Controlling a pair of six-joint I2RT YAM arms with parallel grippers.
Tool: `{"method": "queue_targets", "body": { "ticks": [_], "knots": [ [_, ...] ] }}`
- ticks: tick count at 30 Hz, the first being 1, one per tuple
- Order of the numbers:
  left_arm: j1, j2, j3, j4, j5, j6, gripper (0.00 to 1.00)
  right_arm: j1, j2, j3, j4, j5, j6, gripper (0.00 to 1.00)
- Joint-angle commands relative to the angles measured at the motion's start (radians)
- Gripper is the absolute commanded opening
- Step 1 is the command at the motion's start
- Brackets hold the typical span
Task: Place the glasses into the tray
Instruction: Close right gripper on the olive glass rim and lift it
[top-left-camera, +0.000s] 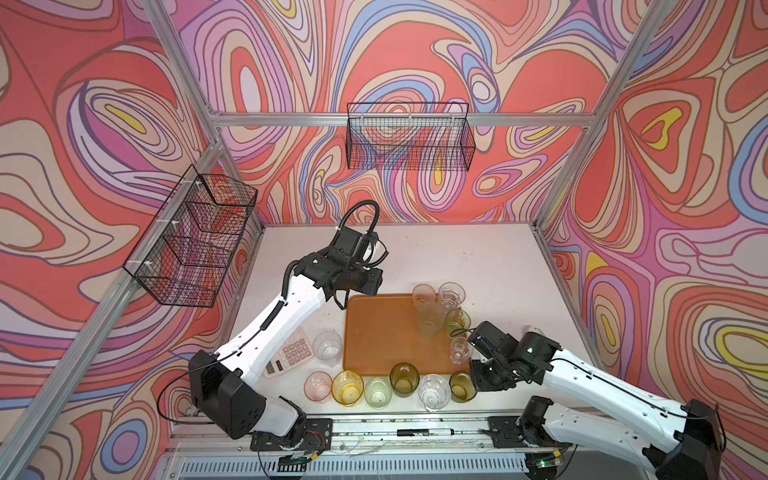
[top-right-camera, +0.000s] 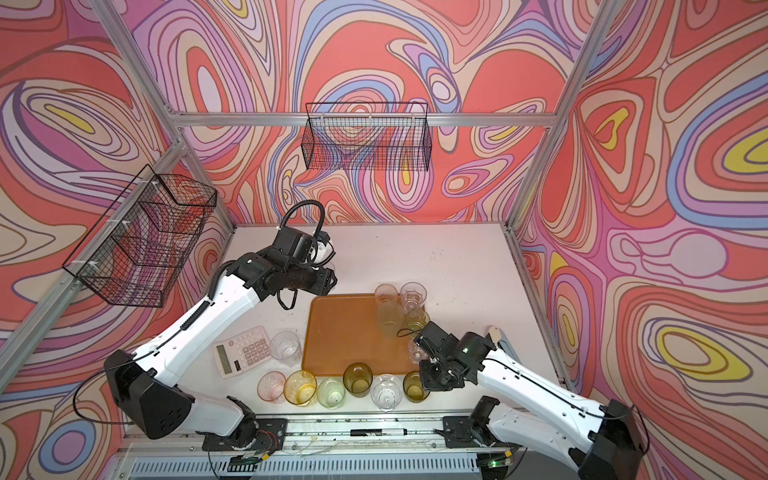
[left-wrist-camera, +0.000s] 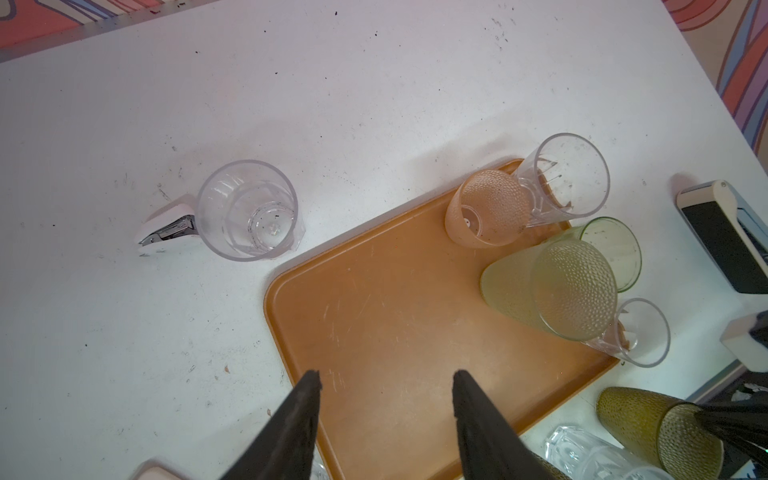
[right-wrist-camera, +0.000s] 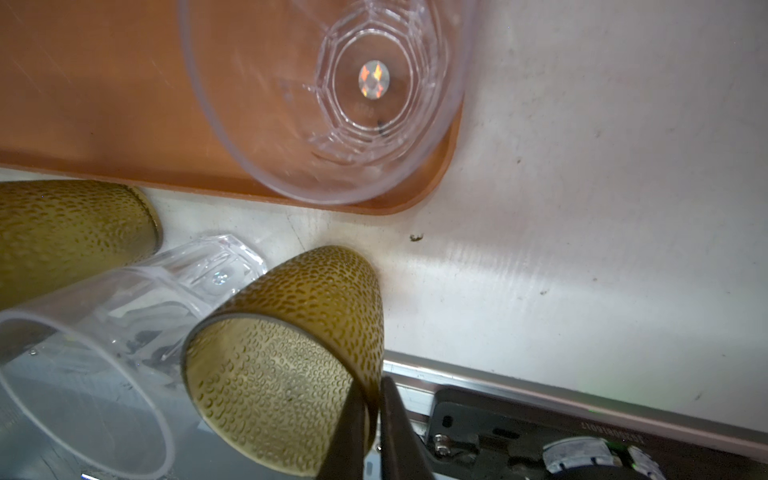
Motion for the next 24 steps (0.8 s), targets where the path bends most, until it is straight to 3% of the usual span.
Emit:
{"method": "queue_targets", "body": {
  "ticks": [1, 13, 24],
  "knots": [
    [0.009, 0.009, 0.002, -0.005, 0.005, 0.005, 0.55, 0.007, -0.004, -0.005, -0.02, 0.022, -0.01, 0.07],
    [0.017, 0.013, 0.003, -0.008, 0.007, 0.006, 0.54, 0.007, -0.007, 0.028, -0.068, 0.051, 0.002, 0.0],
    [0.023, 0.006, 0.0, -0.001, 0.024, 0.002, 0.55, 0.007, -0.012, 0.138, -0.171, 0.12, 0.041, 0.0]
  ]
}}
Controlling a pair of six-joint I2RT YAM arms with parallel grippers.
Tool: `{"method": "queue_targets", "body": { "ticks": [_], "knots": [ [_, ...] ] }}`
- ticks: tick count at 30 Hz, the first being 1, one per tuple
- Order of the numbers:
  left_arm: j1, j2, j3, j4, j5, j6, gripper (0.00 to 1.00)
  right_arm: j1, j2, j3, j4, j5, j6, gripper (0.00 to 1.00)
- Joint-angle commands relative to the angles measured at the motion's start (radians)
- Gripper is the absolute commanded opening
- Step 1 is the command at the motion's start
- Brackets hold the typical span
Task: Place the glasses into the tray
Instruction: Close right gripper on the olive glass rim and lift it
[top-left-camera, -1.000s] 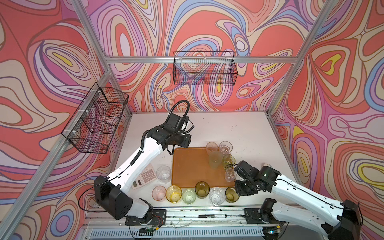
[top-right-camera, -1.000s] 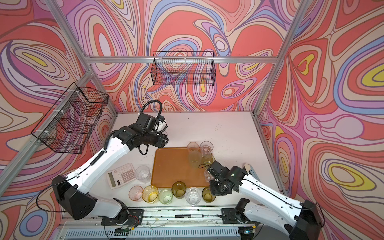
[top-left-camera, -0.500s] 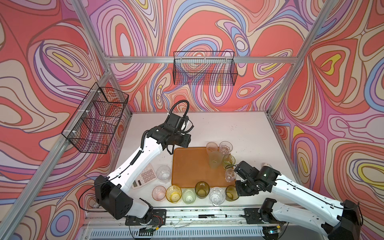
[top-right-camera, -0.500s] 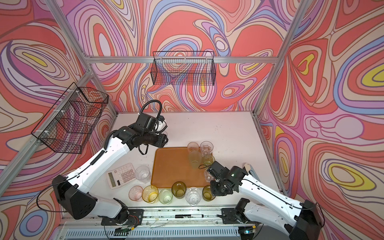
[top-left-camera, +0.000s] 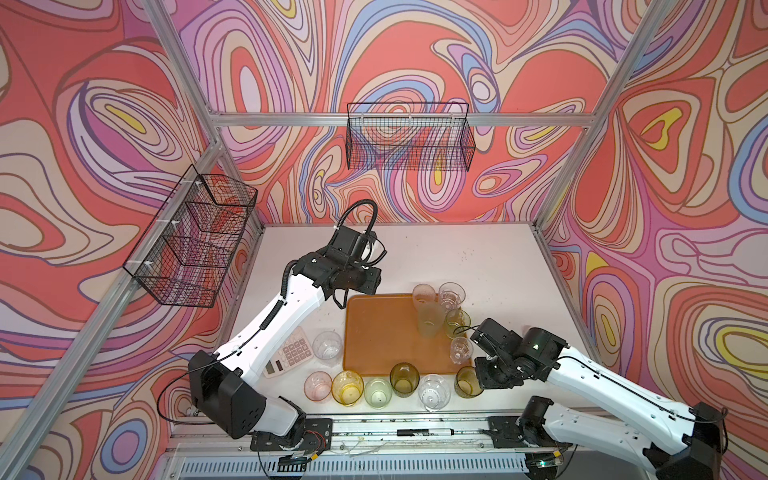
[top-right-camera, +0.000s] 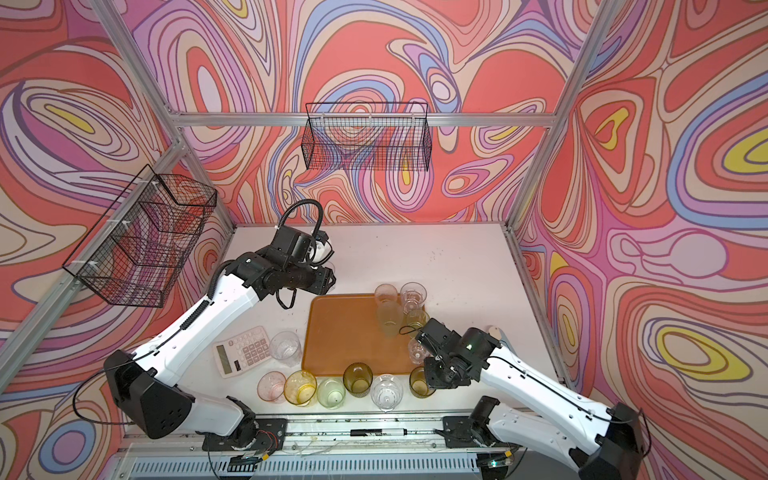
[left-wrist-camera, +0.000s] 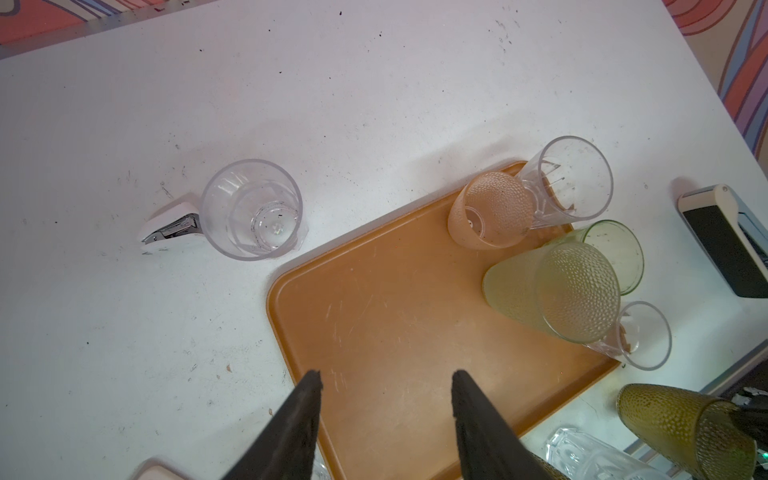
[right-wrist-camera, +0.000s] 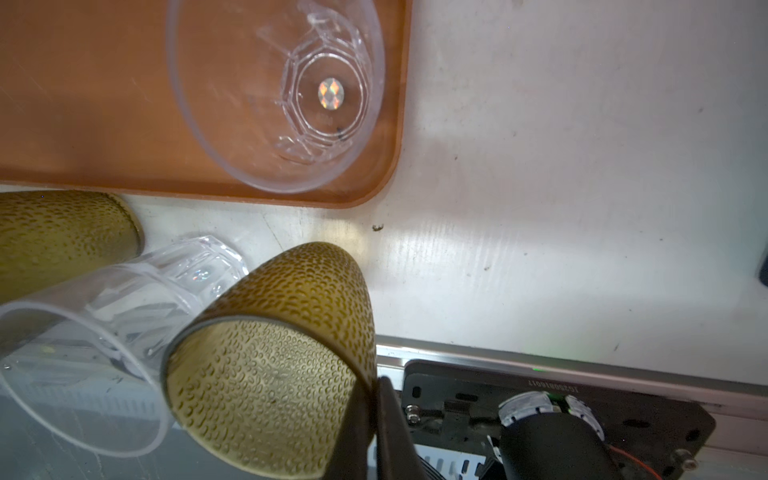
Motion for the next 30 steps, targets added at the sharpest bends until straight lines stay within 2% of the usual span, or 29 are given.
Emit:
{"method": "queue_targets", "body": {
  "ticks": [1, 17, 30],
  "knots": [
    [0.01, 0.005, 0.0, -0.001, 0.015, 0.003, 0.55, 0.007, -0.004, 0.056, -0.043, 0.047, 0.021, 0.0],
    [0.015, -0.015, -0.003, 0.0, 0.045, 0.015, 0.61, 0.007, 0.13, 0.353, -0.148, 0.13, -0.031, 0.0],
    [0.022, -0.019, 0.008, -0.008, 0.08, 0.02, 0.85, 0.007, 0.264, 0.476, -0.097, 0.118, -0.111, 0.0]
  ]
}}
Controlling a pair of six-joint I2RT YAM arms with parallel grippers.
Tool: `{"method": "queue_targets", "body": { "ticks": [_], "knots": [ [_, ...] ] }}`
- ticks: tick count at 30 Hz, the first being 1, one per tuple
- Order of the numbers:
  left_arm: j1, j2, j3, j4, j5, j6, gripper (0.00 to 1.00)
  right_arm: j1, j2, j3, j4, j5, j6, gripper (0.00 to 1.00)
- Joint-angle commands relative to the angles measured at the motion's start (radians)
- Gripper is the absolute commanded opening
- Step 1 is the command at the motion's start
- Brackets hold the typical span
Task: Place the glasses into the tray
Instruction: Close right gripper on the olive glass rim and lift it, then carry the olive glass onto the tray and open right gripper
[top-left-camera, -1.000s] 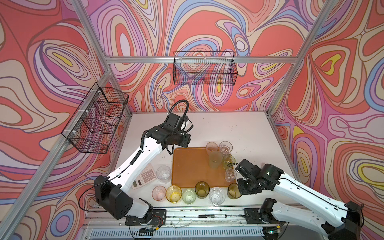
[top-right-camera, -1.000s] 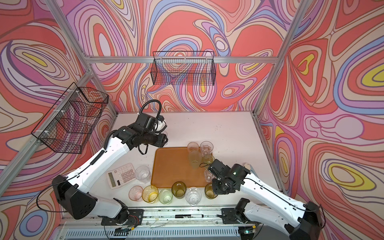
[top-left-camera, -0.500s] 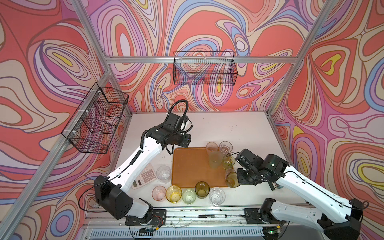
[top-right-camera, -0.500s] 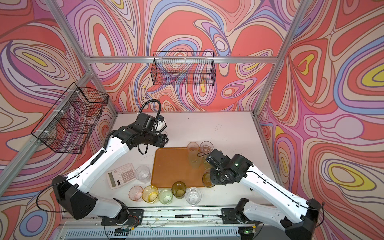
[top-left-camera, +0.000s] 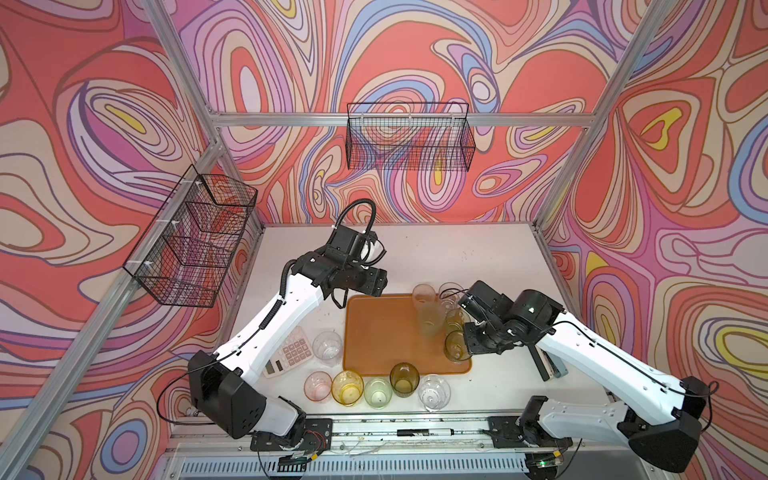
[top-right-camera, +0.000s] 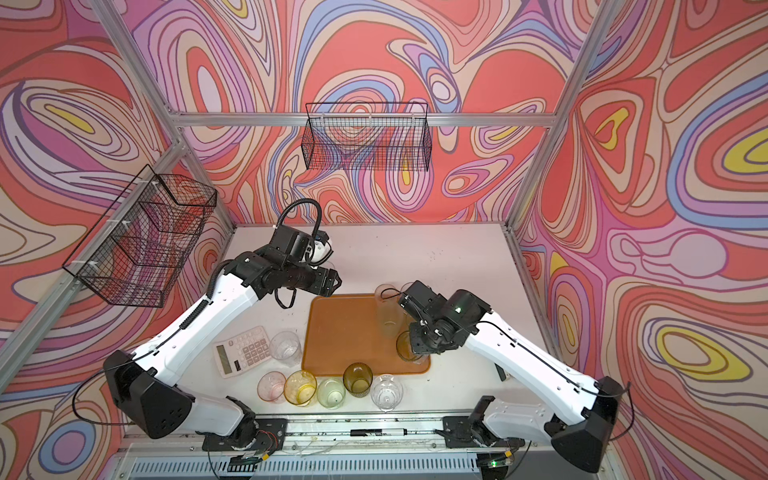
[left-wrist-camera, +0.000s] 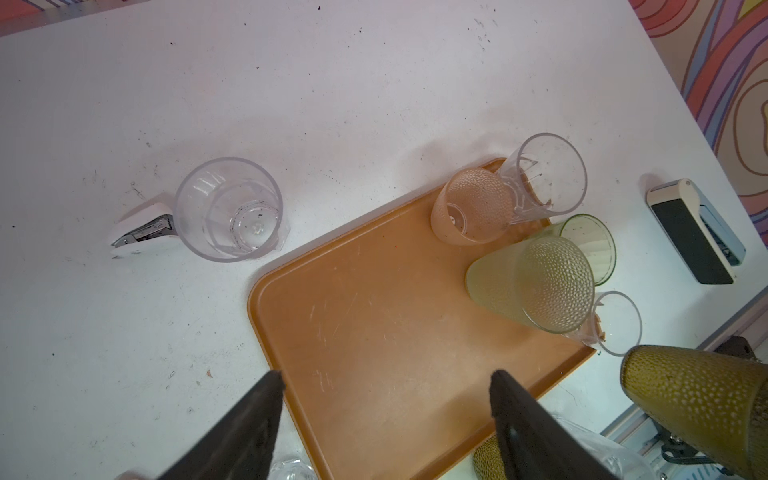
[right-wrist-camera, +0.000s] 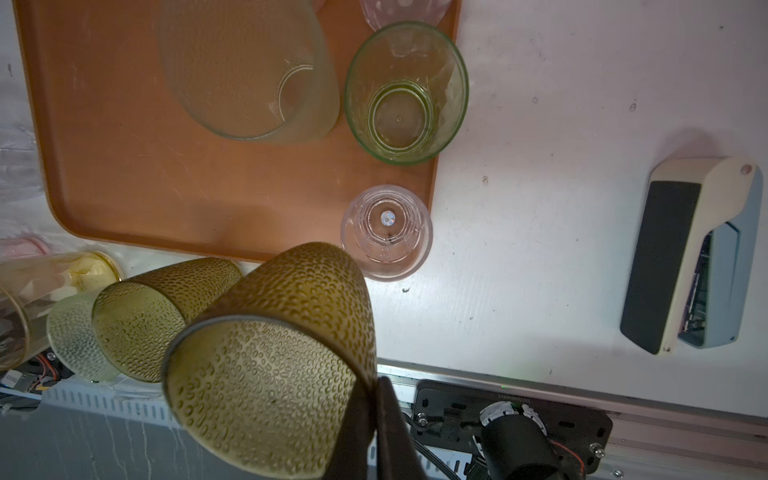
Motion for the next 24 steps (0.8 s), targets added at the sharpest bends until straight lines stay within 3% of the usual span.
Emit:
{"method": "queue_targets", "body": {
  "ticks": [1, 6, 8, 24],
  "knots": [
    [0.009, -0.019, 0.008, -0.006, 0.014, 0.015, 0.86, 0.008, 0.019, 0.029, 0.036, 0.001, -0.036, 0.0],
    [0.018, -0.024, 0.009, -0.005, 0.022, 0.013, 0.91, 0.008, 0.066, 0.038, 0.095, -0.018, -0.056, 0.0],
    [0.021, -0.028, 0.008, -0.005, 0.02, 0.014, 0.99, 0.007, 0.089, 0.041, 0.114, -0.025, -0.064, 0.0],
    [0.06, -0.057, 0.002, 0.012, 0.029, 0.003, 1.0, 0.006, 0.178, -0.046, 0.263, -0.063, -0.089, 0.0]
  ]
}}
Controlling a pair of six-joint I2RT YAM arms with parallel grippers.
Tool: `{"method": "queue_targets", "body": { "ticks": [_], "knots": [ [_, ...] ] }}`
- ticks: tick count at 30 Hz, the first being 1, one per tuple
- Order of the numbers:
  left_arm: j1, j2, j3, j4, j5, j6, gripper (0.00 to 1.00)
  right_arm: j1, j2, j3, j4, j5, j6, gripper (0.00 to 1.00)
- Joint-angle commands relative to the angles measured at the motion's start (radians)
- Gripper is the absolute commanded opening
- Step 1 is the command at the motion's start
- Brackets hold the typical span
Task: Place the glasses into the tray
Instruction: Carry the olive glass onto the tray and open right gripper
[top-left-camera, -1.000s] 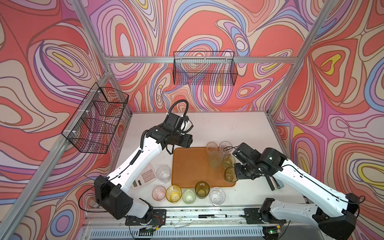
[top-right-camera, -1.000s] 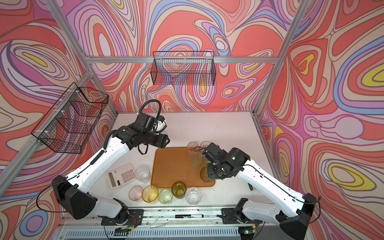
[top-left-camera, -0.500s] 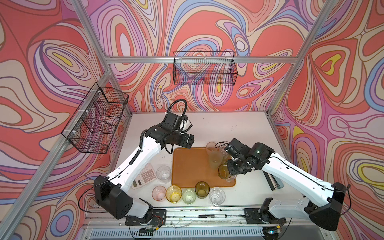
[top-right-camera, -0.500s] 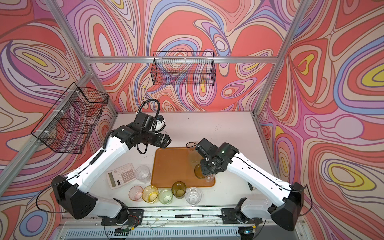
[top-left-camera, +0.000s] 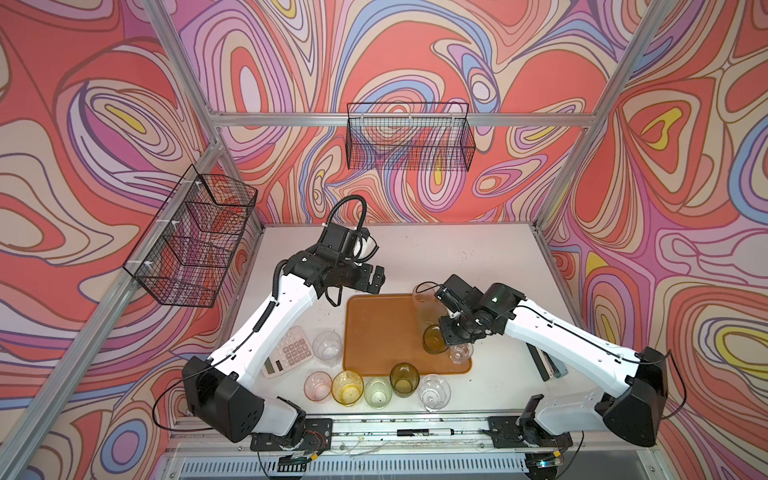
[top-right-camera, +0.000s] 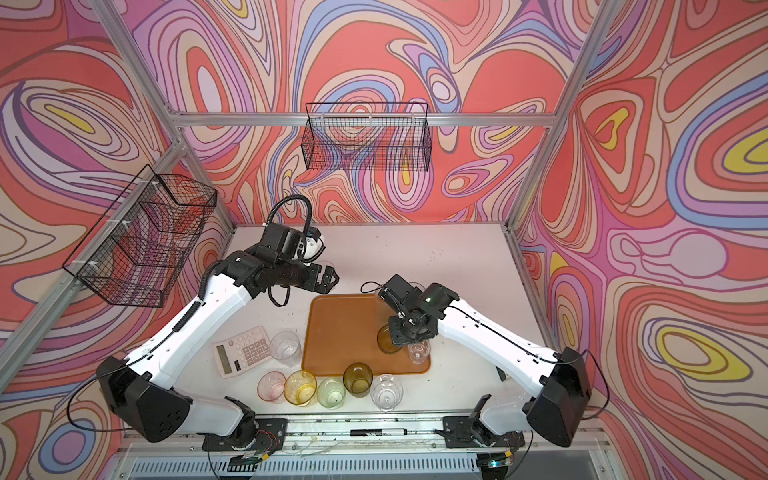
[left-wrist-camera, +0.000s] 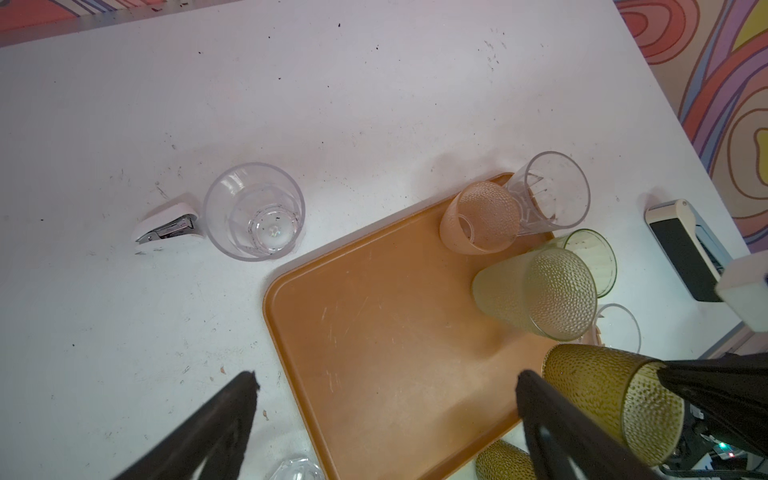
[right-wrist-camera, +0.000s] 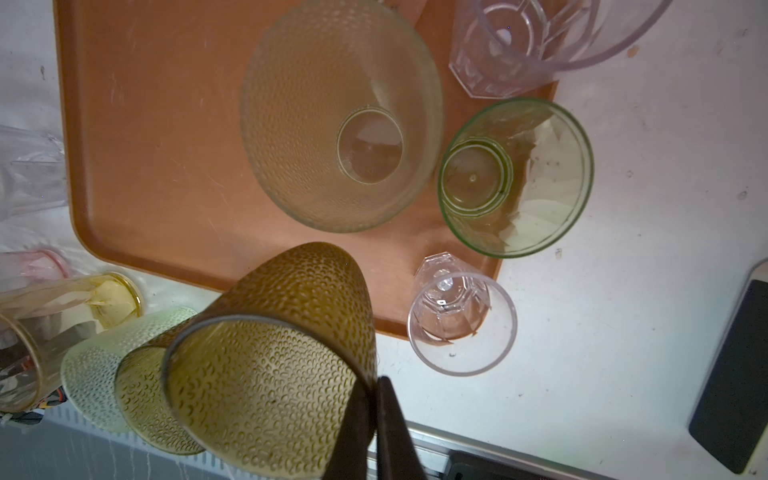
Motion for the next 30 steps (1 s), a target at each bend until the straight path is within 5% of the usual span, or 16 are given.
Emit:
{"method": "queue_targets", "body": {
  "ticks": [1, 30],
  "knots": [
    [0.009, -0.031, 0.002, 0.012, 0.013, 0.004, 1.0, 0.006, 0.021, -0.033, 0.054, -0.013, -0.007, 0.0],
    [0.013, -0.029, -0.003, 0.007, 0.007, 0.017, 1.0, -0.007, 0.09, -0.16, 0.15, -0.01, -0.02, 0.0]
  ]
}}
